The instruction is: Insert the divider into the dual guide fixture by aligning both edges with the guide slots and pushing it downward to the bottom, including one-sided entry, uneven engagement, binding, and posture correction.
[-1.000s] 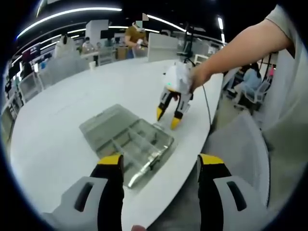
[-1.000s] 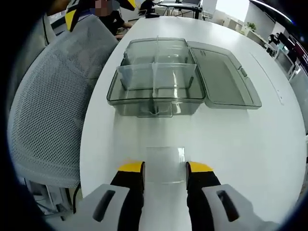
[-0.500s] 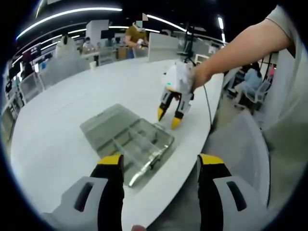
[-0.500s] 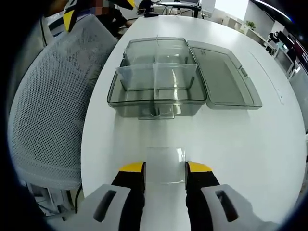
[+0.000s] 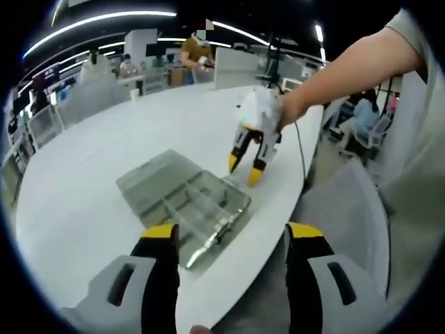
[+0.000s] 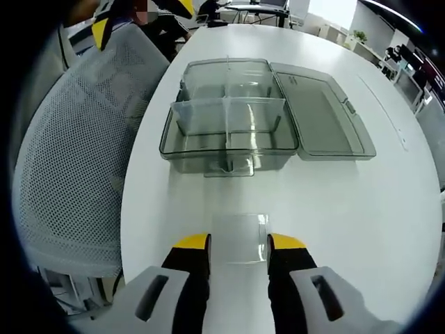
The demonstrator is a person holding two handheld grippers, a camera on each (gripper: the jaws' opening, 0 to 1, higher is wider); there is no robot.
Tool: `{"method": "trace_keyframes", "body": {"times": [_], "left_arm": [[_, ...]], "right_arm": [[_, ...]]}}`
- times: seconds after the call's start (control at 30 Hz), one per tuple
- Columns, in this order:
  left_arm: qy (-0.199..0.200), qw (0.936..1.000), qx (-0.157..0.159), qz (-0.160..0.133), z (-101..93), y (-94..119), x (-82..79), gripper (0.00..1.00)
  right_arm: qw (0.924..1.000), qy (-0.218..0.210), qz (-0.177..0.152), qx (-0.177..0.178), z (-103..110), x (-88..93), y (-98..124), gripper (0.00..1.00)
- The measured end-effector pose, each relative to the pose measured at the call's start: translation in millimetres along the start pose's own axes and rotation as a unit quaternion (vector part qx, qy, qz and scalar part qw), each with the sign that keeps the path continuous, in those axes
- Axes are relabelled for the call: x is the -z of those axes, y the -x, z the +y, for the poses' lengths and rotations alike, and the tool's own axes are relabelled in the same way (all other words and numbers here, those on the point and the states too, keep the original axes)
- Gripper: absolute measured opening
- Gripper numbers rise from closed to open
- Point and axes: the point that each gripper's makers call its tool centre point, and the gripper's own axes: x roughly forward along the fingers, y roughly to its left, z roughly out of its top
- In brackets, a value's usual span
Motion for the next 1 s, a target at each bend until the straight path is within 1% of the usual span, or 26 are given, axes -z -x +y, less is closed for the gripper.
{"method": "trace_keyframes", "body": {"times": [0.47,0.77,1.0], "left_arm": [[0.001,1.0,0.004,0.0,-0.5,-2.9,-1.5,0.6],[-0.002,1.0,0.009,-0.001,-0.4,-5.1,-4.6,0.6],[-0.001,0.9999,0.013,0.0,-0.6,-7.0,-1.4,0.59]], "right_arm": [[0.9998,-0.004,-0.011,0.017,2.5,-2.2,10.5,0.27],[0.9992,-0.005,-0.024,0.03,5.3,-12.6,20.2,0.27],[0.9986,0.0,-0.033,0.041,9.8,-22.9,26.9,0.27]]}}
